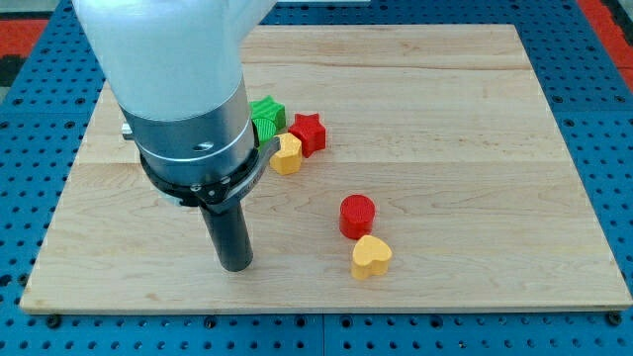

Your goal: Move the red circle into the green star

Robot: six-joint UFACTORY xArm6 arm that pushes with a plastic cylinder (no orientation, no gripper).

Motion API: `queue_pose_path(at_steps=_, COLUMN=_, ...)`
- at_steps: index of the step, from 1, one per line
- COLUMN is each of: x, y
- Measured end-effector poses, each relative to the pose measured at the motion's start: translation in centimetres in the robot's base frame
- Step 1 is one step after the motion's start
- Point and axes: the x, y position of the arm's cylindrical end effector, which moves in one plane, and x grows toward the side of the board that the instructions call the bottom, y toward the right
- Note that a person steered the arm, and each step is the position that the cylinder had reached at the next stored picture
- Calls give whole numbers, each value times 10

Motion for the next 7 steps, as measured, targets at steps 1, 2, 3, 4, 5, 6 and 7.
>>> queue_pose_path(at_steps=1, x=18, y=5)
queue_pose_path(at_steps=2, x=46, y=42)
queue_pose_path(at_steps=3, x=46, y=83)
queue_pose_path(at_steps=4, x=38, y=142)
queue_pose_path(at_steps=5, x=-16, y=145)
queue_pose_path(at_steps=6, x=-65, y=74)
queue_pose_path(at_steps=7, x=-109, y=91)
